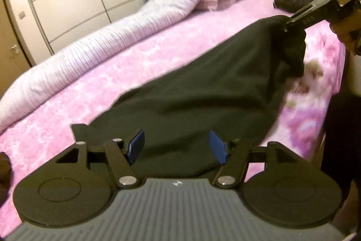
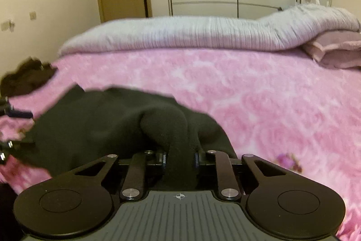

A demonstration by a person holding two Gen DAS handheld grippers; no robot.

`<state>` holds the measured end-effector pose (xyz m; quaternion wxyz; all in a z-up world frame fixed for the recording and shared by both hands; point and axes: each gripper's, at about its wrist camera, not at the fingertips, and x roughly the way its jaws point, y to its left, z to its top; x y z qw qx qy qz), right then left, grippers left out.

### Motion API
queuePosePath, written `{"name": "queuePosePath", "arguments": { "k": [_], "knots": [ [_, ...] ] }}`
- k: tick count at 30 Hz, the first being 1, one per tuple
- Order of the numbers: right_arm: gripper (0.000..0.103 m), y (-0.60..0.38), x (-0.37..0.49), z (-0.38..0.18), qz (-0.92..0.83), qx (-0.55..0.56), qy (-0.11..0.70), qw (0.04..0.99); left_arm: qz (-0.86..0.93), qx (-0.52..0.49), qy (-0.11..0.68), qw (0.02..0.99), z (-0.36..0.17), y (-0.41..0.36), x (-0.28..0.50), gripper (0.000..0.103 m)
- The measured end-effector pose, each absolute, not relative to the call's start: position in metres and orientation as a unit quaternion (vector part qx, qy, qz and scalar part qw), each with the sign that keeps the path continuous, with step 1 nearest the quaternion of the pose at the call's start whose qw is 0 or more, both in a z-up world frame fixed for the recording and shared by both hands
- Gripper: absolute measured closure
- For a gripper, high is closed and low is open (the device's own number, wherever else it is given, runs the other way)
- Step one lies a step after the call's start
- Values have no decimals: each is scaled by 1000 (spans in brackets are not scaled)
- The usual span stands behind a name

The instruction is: Fold clothes

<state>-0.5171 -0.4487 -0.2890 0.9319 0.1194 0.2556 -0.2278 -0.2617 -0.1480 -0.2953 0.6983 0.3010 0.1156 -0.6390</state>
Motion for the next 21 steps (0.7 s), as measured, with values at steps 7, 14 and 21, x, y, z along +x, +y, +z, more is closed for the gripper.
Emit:
{"name": "queuePosePath", "arguments": {
  "k": [7,14,21],
  "knots": [
    [83,-397,-453,-206,-111,63,205,970,-650,270,51,709,-243,-125,-284,25],
    [82,-310,-309,-156,56,-1,225,973,-592,256,65,761,-243,-86,-245,21],
    [51,-242,-197,-216,123,-64,326,935,-509,225,162,815,-274,-49,-165,20]
  ]
}}
